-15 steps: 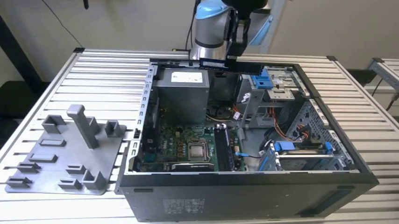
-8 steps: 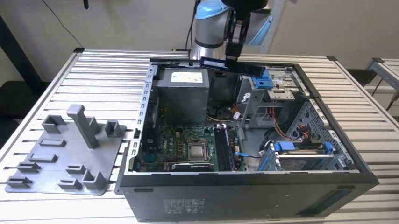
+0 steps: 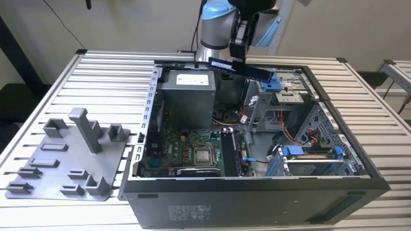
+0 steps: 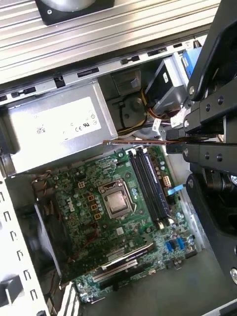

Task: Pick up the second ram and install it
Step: 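Insert the second ram into the second slot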

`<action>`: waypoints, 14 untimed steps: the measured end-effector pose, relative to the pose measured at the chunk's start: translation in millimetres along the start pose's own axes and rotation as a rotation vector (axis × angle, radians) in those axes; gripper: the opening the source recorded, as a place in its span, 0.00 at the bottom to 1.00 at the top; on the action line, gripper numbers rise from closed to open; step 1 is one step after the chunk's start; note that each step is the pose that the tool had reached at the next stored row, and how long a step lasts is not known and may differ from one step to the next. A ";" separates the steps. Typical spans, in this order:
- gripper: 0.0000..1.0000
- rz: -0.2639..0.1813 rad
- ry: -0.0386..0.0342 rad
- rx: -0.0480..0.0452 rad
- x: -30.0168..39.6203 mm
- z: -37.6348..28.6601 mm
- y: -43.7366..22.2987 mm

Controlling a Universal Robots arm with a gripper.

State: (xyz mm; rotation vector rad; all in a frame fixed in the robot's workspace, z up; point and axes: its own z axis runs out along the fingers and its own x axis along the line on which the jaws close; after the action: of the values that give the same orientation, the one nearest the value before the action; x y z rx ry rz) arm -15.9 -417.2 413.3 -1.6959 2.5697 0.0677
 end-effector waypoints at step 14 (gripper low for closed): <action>0.14 0.236 -0.0007 0.0180 0.1 1.3 0.0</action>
State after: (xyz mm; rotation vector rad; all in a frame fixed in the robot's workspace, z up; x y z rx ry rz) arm -15.9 -417.2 412.0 -1.3787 2.7478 0.0559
